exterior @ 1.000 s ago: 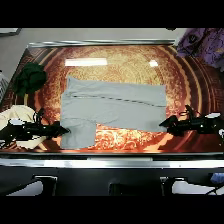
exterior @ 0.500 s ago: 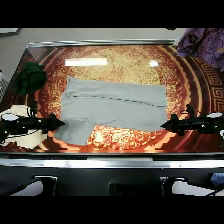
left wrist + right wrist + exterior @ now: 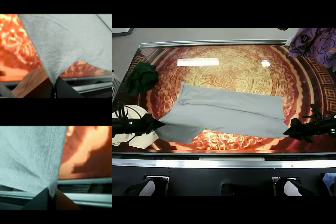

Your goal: Fold the clothes and pants, and hang the long-sleeved shirts on hangers.

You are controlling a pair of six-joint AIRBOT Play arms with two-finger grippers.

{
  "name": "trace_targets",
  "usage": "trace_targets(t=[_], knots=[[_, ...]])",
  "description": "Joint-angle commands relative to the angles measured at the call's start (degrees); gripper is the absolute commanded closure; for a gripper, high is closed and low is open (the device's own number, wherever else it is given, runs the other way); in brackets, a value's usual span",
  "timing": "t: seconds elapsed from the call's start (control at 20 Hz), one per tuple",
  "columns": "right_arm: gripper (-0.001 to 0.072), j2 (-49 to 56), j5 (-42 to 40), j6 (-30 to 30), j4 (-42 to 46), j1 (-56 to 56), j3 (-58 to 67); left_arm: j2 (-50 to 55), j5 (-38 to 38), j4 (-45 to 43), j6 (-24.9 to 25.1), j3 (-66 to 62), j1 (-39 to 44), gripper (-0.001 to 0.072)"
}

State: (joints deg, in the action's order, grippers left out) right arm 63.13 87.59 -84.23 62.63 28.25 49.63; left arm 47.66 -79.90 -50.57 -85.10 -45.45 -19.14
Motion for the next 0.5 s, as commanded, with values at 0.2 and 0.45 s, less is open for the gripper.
trace_targets(t=[0.2,0.45], knots=[[0.0679,-3.82,-1.2,-2.99,-1.29,0.0,0.07,-0.98,3.82,4.13,-1.33,-1.75,5.01,0.0694],[0.0679,5.57,-9.84,1.42,-3.28,-6.05,4.76,19.17,13.44,4.13,1.33,-13.07,12.13,0.0693]])
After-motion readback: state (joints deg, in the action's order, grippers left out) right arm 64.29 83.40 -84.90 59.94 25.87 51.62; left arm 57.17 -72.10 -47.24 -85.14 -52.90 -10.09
